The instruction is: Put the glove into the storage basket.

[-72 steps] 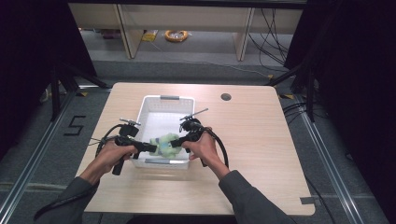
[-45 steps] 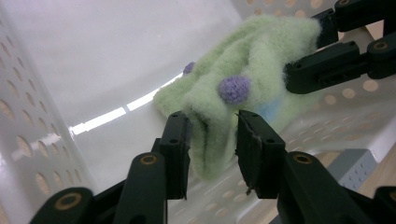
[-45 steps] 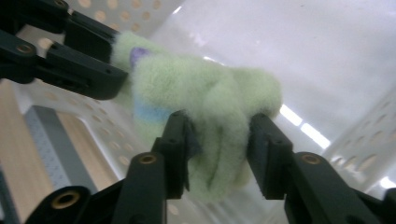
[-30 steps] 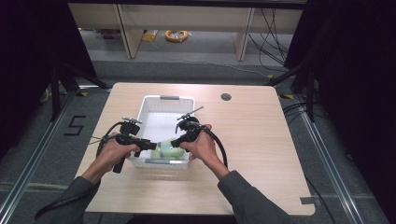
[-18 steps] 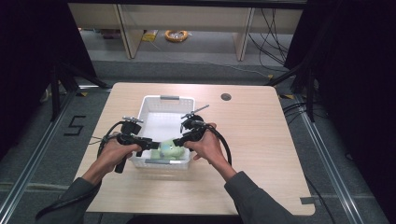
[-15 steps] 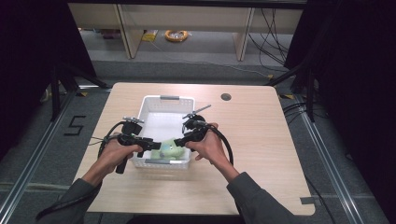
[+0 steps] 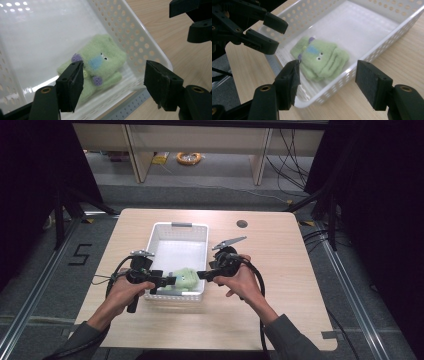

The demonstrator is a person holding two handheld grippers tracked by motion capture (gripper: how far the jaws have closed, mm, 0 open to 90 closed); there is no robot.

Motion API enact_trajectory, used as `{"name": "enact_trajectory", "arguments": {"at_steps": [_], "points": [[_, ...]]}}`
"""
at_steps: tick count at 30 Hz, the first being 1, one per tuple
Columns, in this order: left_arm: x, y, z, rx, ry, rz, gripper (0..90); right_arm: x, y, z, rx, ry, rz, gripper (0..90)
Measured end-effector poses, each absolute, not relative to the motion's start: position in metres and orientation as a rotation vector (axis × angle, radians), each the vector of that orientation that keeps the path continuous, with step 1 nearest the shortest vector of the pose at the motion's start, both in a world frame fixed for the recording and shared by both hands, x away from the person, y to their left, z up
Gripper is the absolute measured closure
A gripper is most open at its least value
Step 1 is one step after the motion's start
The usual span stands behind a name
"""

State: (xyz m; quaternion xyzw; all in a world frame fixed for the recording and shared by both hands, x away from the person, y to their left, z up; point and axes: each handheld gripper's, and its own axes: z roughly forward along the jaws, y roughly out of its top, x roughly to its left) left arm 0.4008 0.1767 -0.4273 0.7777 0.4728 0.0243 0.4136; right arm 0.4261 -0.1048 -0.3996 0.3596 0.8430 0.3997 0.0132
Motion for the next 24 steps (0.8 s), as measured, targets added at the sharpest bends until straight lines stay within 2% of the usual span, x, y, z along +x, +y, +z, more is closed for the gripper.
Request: {"name": "enact_trajectory", "arguments": {"at_steps": [24], "points": [[0.351, 0.149, -0.426, 1.918, 1.033, 0.099, 21.7, 0.393, -0.175, -0.413, 1.122, 2.478, 1.327, 30.7]]}}
